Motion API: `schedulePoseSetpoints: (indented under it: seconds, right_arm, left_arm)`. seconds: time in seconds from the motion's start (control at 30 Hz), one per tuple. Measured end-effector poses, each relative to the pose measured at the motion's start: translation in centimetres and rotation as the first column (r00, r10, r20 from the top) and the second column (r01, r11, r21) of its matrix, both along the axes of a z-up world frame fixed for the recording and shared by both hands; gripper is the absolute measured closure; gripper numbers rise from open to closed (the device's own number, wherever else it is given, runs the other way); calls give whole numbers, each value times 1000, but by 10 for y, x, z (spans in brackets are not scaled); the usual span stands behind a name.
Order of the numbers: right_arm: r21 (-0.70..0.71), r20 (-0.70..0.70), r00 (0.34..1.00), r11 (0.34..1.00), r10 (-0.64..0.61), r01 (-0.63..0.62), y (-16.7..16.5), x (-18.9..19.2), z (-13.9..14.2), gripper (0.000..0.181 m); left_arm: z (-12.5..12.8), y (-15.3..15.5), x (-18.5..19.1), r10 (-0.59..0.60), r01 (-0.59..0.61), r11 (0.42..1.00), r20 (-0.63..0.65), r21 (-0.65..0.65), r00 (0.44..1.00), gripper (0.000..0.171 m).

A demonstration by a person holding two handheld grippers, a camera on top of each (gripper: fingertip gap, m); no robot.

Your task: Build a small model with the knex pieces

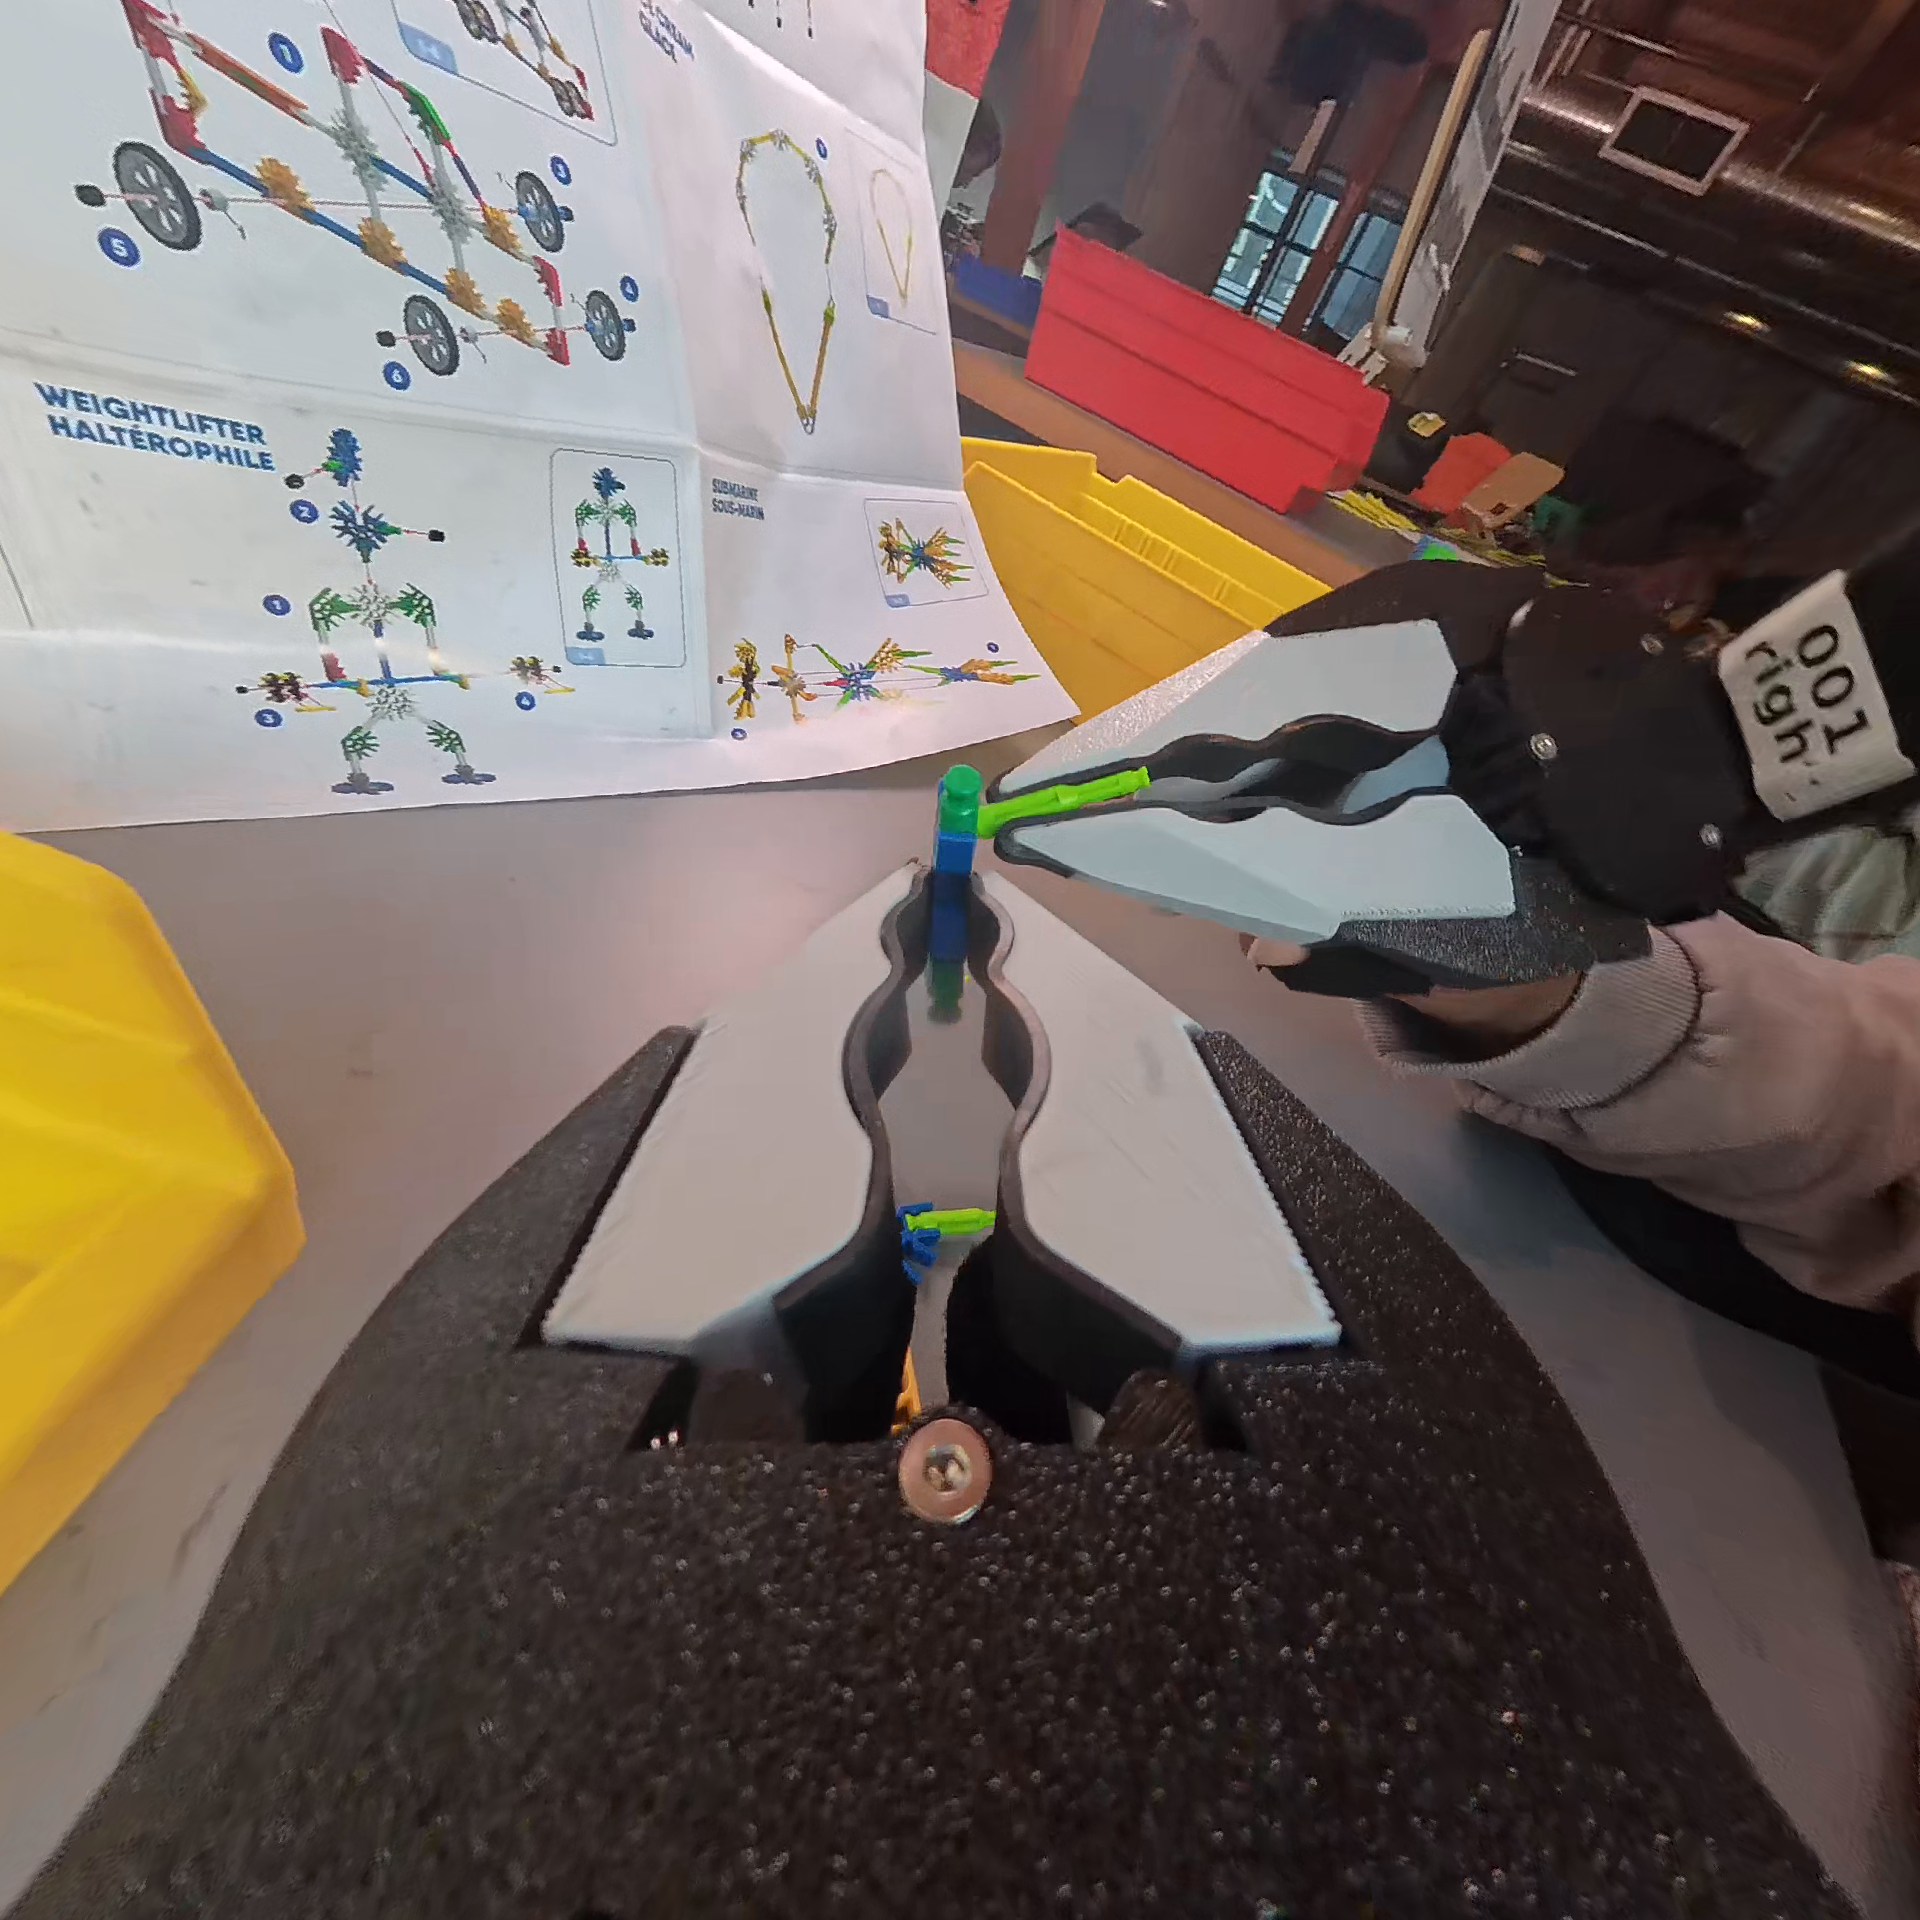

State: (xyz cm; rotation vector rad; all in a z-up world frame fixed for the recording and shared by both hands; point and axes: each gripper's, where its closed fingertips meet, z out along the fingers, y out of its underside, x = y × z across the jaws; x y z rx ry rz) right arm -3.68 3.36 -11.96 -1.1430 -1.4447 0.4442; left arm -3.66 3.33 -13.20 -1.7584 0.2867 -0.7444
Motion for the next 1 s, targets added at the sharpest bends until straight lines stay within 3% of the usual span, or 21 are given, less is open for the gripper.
schedulePoseSetpoints:
  seconds: [0.07, 0.17, 0.27, 0.37, 0.47, 0.53, 0.63, 0.73, 0.87, 1.0]
  right_arm:
    - [136, 29, 998, 989, -61, 56, 3, -2, -2, 179]
    - [307, 77, 989, 947, -123, 94, 5, -2, -6, 180]
    - [340, 80, 991, 938, -108, 75, 5, -2, -6, 180]
    - [-41, -42, 999, 999, 31, -33, 4, 3, 2, 179]
    - [-342, -190, 973, 920, 133, -193, 17, 23, 20, 179]
    - [-438, -215, 974, 885, 70, -160, 45, 41, 22, 178]
    - [-535, -135, 991, 840, 14, -85, 75, 62, -1, 178]
    - [-552, 67, 998, 833, -10, 45, 91, 74, -49, 178]
    - [-314, 376, 927, 937, -23, 151, 93, 77, -106, 178]
    - [-163, 469, 883, 979, -34, 124, 87, 72, -118, 177]
  left_arm:
    - [-3, 4, 0, 46, -46, 999, -15, -23, 999, 166]
    - [-7, 6, 0, 29, -21, 995, 87, -93, 996, 166]
    - [-10, 8, -7, 2, 36, 987, 241, -154, 970, 166]
    - [-11, 4, -18, -39, 95, 982, 322, -160, 946, 166]
    - [2, -1, -24, -110, 149, 985, 343, -90, 933, 166]
    - [6, -4, -23, -149, 174, 983, 306, -56, 940, 166]
    - [-2, -2, -23, -138, 155, 986, 232, -57, 963, 166]
    - [-7, -2, -19, -150, 174, 982, 250, -77, 957, 166]
    - [-13, -2, -15, -158, 190, 977, 262, -99, 952, 166]
    - [-13, -3, -13, -169, 203, 973, 268, -105, 948, 166]
